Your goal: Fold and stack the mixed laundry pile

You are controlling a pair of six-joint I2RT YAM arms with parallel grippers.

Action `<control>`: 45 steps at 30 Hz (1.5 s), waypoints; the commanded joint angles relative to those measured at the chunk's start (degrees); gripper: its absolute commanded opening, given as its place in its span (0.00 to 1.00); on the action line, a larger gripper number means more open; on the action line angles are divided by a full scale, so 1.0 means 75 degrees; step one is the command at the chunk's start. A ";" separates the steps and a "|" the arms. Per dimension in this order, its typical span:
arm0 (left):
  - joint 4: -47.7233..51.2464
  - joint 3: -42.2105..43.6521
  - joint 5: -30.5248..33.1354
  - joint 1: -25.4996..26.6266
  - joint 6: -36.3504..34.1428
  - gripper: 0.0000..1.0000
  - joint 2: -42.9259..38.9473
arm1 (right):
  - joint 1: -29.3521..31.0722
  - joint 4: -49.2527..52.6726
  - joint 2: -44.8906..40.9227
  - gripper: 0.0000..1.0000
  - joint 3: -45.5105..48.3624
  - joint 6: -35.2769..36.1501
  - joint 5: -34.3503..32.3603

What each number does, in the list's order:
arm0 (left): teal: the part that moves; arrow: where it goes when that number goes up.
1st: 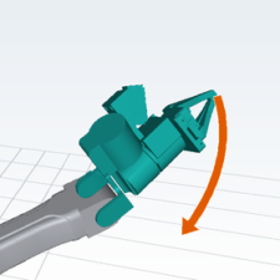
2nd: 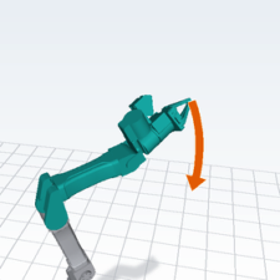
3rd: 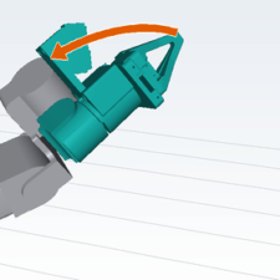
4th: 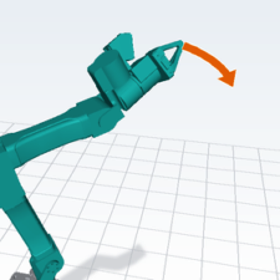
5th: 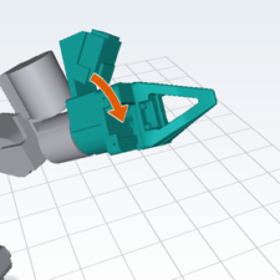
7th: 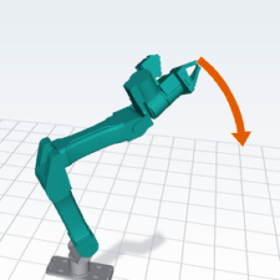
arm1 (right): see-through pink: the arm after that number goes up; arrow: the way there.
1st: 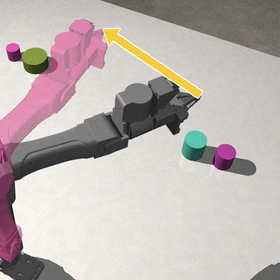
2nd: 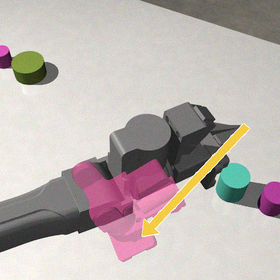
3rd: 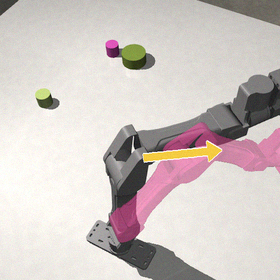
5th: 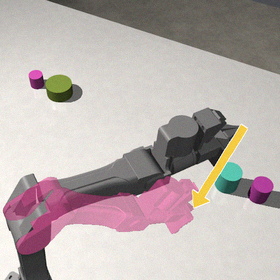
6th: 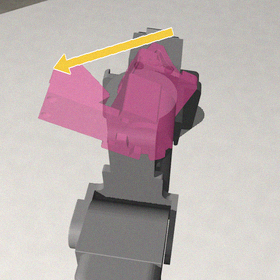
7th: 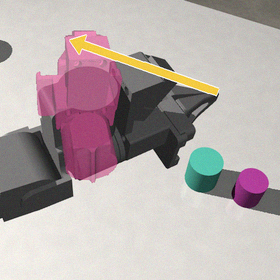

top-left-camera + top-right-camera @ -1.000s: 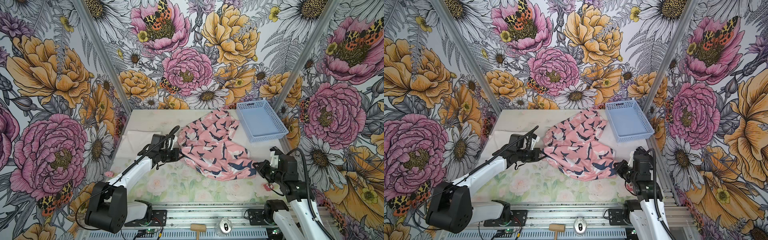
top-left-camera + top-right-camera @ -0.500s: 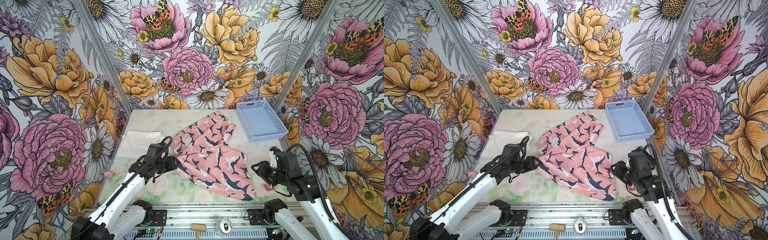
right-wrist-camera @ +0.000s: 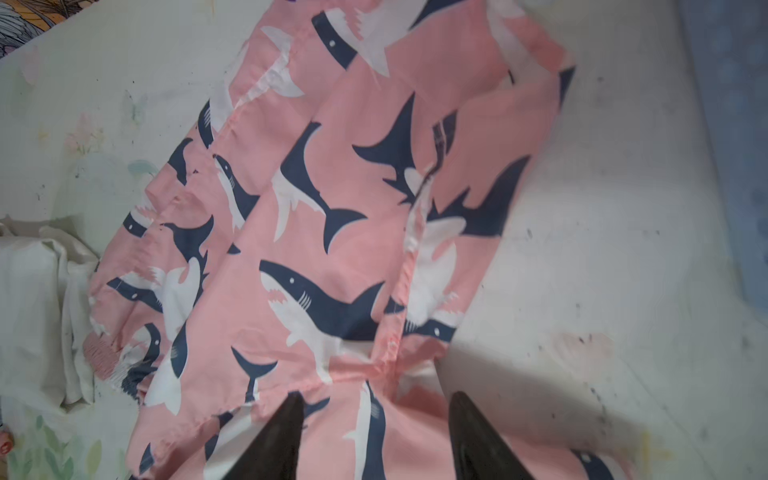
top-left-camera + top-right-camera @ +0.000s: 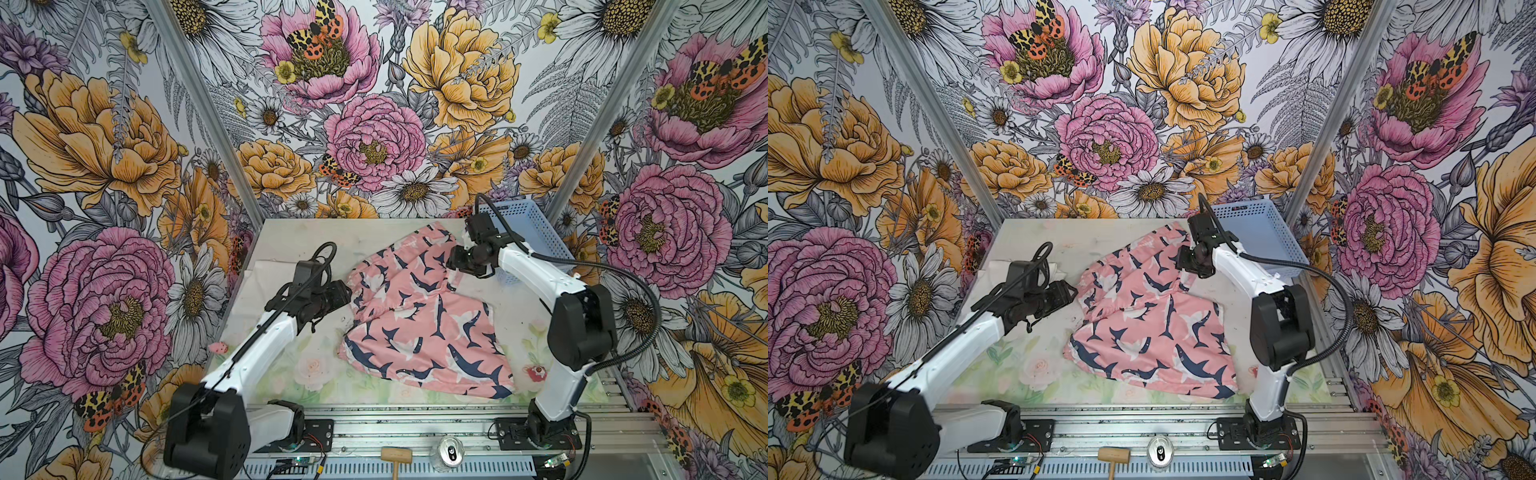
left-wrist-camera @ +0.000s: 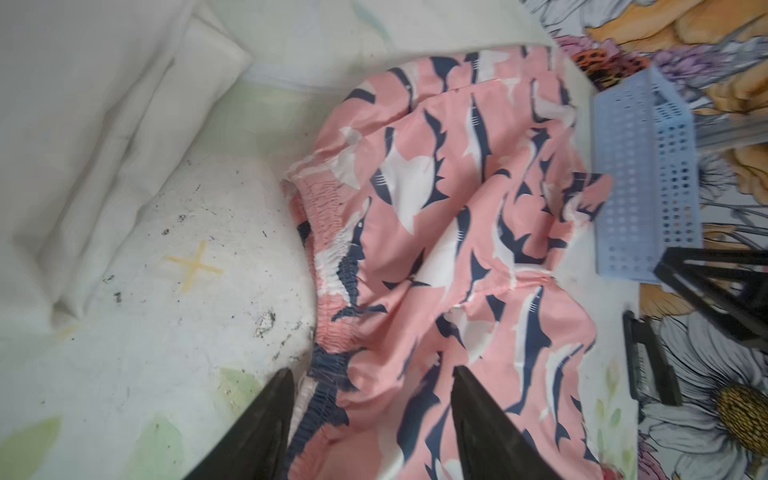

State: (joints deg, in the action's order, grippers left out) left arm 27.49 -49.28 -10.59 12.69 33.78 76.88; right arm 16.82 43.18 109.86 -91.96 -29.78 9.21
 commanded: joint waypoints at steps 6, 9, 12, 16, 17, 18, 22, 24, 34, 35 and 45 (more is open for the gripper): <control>-0.0663 -0.2327 -0.0510 0.0184 -0.0318 0.56 0.3487 | -0.0080 -0.0382 0.2070 0.49 -0.1856 -0.0011 -0.0054; -0.0236 -0.2812 -0.0273 0.0129 -0.0527 0.53 0.4252 | -0.0254 -0.0222 0.2224 0.45 -0.1649 -0.0151 -0.0370; 0.0353 -0.3303 0.0070 0.0028 -0.0895 0.49 0.4743 | -0.0416 -0.0090 0.2151 0.42 -0.1137 -0.0154 -0.0671; 0.1158 -0.3915 0.0403 -0.0051 -0.1359 0.45 0.5287 | -0.0590 -0.0050 0.1624 0.42 -0.0178 -0.0110 -0.1197; 0.1288 -0.4013 0.0490 -0.0076 -0.1426 0.44 0.5366 | -0.0639 -0.0049 0.1514 0.43 0.0024 -0.0090 -0.1228; 0.1355 -0.4066 0.0544 -0.0086 -0.1471 0.44 0.5427 | -0.0691 -0.0050 0.1425 0.42 0.0211 -0.0074 -0.1228; 0.1677 -0.4229 0.0865 -0.0112 -0.1655 0.43 0.5553 | -0.0829 -0.0021 0.1263 0.43 0.0725 -0.0002 -0.1319; 0.1942 -0.4323 0.1178 -0.0162 -0.1744 0.43 0.5569 | -0.0851 -0.0004 0.1170 0.43 0.0941 0.0001 -0.1383; 0.2021 -0.4330 0.1368 -0.0579 -0.2001 0.46 0.4800 | -0.0613 0.0309 0.0132 0.40 0.1338 0.0210 -0.1578; 0.2027 -0.4421 0.1326 -0.0533 -0.2018 0.48 0.4700 | -0.0553 0.0325 0.0003 0.40 0.1148 0.0255 -0.1604; 0.2095 -0.5040 0.1386 0.0117 -0.1660 0.56 0.4128 | -0.0426 0.0389 0.1755 0.43 -0.1579 0.0917 -0.1463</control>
State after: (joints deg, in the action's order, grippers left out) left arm 43.44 -85.86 -1.28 13.02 19.92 109.43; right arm 13.58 45.91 117.34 -100.29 -25.63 -1.26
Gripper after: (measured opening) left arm 0.555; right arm 0.432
